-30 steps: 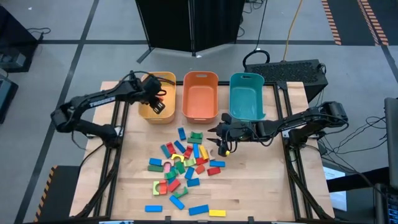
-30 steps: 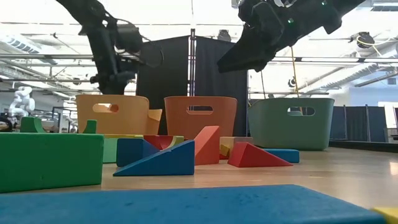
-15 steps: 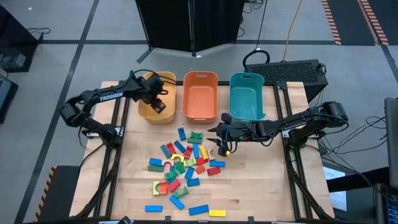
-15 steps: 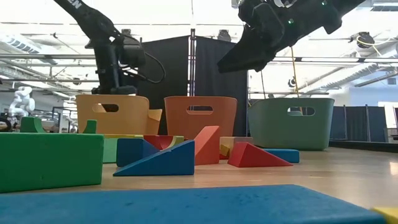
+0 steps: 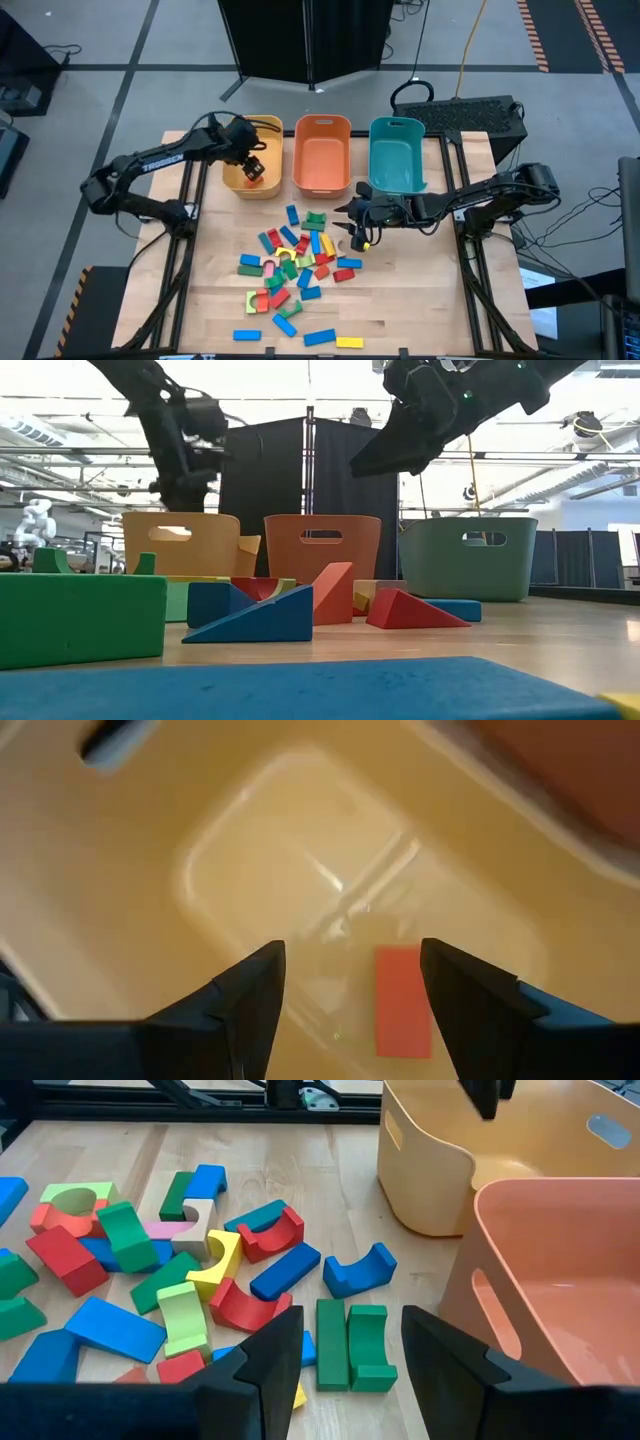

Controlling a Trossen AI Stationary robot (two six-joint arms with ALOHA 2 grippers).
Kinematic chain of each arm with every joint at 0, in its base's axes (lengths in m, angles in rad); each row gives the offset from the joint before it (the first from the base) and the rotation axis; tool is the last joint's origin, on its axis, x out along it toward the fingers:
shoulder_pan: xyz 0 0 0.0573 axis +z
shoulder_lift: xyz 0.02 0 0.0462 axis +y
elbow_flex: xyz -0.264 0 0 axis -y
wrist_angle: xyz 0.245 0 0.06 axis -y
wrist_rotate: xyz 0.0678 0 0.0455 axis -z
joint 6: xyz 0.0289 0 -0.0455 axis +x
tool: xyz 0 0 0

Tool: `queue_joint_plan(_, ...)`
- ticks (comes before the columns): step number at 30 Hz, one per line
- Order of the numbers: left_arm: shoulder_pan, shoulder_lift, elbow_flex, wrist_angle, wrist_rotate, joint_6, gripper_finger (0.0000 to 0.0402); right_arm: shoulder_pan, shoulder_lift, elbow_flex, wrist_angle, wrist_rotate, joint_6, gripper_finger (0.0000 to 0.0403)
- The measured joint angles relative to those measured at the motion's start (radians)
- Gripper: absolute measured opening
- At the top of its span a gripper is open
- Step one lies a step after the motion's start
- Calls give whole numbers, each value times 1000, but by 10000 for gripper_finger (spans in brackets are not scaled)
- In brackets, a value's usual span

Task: Sort blocks by size
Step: Put the green arch block into the yellow bin

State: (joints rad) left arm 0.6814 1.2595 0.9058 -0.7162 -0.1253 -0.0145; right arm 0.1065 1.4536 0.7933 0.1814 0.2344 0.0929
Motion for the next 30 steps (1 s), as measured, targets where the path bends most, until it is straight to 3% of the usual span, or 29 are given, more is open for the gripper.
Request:
queue_joint_plan(11,-209,-184,0,7,84,127,235,0,0,0,0,1,0,160)
queue_joint_plan(22,-469,-152,0,160,102,135,235,3,0,0,2,1,16,160)
queue_joint_plan(30,-585,-77,0,269,121,108,235,7,0,0,17,1,19,160)
